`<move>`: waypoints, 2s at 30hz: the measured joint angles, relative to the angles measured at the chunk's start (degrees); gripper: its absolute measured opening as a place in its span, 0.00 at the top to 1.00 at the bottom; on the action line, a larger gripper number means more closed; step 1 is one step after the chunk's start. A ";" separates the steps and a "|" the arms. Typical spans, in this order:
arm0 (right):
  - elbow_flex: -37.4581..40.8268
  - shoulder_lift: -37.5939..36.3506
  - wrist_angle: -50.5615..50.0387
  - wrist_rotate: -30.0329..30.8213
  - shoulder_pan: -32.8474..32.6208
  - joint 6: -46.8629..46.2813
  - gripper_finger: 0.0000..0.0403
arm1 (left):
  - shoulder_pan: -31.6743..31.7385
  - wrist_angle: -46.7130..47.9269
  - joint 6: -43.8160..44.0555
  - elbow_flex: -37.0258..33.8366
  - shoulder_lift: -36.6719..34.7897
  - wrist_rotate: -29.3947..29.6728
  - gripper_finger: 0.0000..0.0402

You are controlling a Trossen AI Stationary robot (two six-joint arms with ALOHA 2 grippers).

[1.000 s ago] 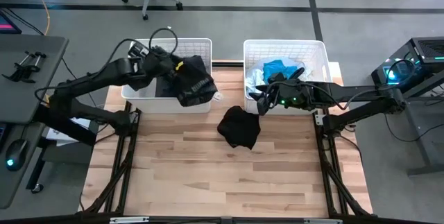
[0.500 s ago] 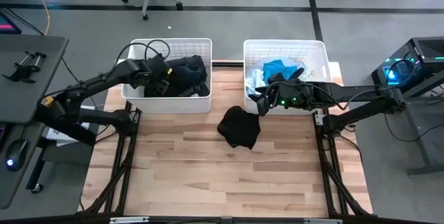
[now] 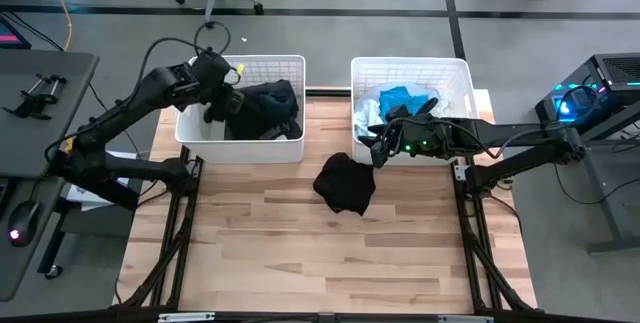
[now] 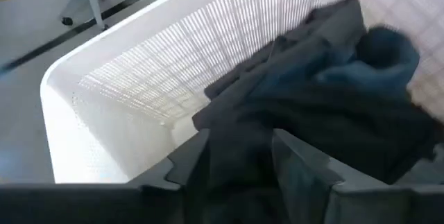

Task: Sort clothes
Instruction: Put the black underwear into the left bin

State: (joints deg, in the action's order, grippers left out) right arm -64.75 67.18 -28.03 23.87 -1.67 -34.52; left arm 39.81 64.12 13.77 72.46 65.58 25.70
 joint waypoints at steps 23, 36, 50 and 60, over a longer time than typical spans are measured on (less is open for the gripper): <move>0.00 -0.03 0.98 0.00 -1.42 -0.28 0.51 | 0.75 -30.00 11.30 -28.28 14.23 -14.84 0.66; -0.11 -0.56 12.63 -11.76 -11.48 22.25 0.51 | -0.57 -22.75 7.72 -13.93 1.08 -14.85 0.74; -0.07 24.23 6.40 -12.37 -8.58 30.34 0.51 | -10.01 -24.74 16.86 -13.77 -4.42 -16.16 0.74; -0.04 38.68 9.55 -16.45 -1.38 20.41 0.51 | -16.64 -24.78 17.62 -13.77 -4.15 -14.49 0.74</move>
State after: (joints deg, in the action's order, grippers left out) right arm -64.79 105.85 -18.48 7.42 -3.05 -14.11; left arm 23.17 39.34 31.40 58.70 61.43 11.21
